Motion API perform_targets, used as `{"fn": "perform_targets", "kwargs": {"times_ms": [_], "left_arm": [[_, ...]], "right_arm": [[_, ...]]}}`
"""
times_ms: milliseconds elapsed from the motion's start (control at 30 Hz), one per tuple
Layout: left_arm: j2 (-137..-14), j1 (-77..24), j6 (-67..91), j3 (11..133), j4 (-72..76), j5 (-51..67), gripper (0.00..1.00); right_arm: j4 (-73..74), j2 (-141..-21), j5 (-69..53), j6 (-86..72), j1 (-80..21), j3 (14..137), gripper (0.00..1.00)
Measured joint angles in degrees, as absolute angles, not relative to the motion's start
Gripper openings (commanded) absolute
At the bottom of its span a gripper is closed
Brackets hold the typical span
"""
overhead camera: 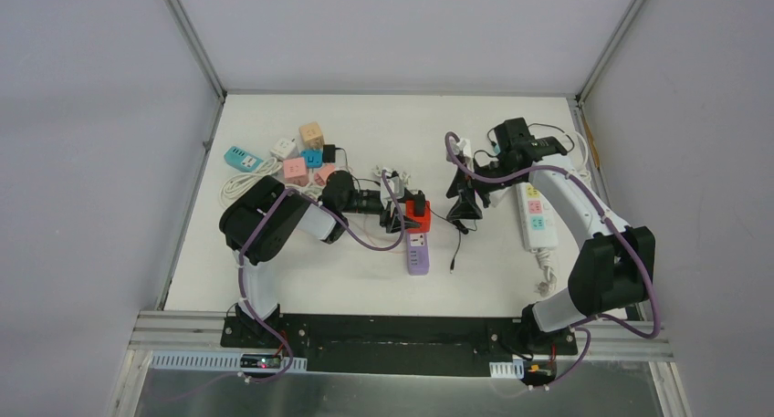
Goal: Pull the plug off the socket
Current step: Remove the plug from the socket.
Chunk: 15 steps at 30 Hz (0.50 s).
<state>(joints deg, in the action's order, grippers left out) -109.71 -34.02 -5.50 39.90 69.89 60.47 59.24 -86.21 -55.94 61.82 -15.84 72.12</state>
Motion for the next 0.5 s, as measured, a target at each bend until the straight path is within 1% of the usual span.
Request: {"fn": "perform_targets", "kwargs": {"times_ms": [400, 500], "left_arm": [[-109.65, -34.02, -5.58, 39.40, 70.13, 59.18, 0.00], [-109.58, -34.02, -5.58, 39.38, 70.13, 58.85, 0.02]], "right_arm": [[57.54, -86.21, -54.68, 57.87, -15.84, 72.18, 0.67], [57.14, -86.21, -54.43, 57.28, -15.84, 72.34, 0.67]]}}
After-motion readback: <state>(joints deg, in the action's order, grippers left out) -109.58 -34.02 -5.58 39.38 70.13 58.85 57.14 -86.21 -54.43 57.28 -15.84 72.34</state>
